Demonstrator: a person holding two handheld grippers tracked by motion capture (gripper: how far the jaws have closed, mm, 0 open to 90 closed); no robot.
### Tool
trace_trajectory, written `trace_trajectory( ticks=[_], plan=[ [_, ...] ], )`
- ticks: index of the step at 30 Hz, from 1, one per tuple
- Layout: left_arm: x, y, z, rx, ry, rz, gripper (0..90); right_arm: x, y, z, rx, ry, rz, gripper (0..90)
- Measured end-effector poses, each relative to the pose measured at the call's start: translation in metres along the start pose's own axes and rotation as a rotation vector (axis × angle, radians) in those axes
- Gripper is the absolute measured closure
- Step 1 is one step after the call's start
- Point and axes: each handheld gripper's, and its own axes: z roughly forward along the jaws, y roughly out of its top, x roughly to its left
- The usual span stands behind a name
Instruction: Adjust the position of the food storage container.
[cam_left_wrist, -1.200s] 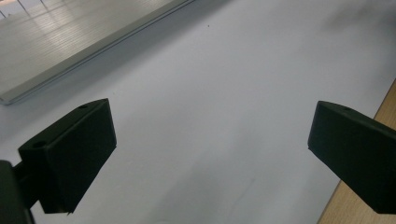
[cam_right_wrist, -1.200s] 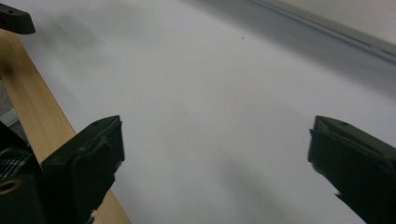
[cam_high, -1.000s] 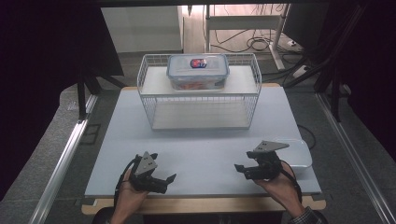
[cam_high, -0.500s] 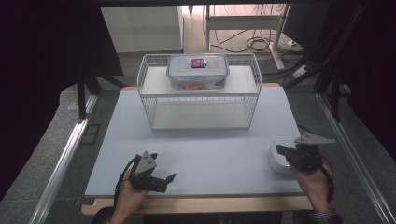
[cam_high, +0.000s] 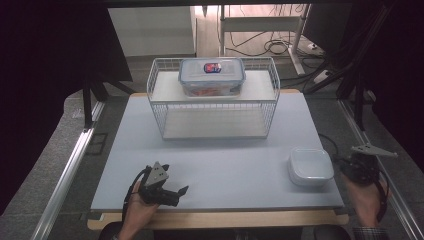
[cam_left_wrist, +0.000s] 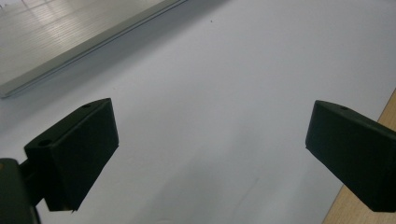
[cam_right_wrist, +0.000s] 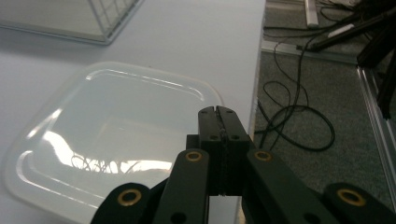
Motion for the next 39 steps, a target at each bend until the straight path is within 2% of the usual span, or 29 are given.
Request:
trace_trajectory(
  ticks=[6,9,13,16,27,31,39],
  plan=[
    [0.0,0.0,0.001,0.008,0.0,0.0,2.2,-0.008,-0.008,0.013,0.057,-0.004,0.005,89.8],
    [-0.001,0.0,0.001,0.007,-0.001,0.001,2.2,-0.008,-0.01,0.015,0.063,-0.008,-0.004,89.8],
    [-0.001,0.0,0.001,0.008,-0.002,0.001,2.2,-0.006,-0.011,0.017,0.063,0.025,0.01,89.8],
    [-0.001,0.0,0.001,0.01,-0.003,0.002,2.3,0.001,-0.009,0.019,0.066,0.066,0.008,89.8],
    [-0.001,0.0,0.002,0.017,-0.006,0.005,2.3,0.036,-0.003,0.028,0.083,0.189,-0.053,89.8],
    [-0.001,0.0,0.003,0.02,-0.006,0.008,2.3,0.048,-0.002,0.031,0.088,0.223,-0.056,89.8],
    [-0.002,-0.001,0.004,0.027,-0.012,0.008,2.3,0.07,0.001,0.034,0.099,0.263,-0.104,89.8]
  ],
)
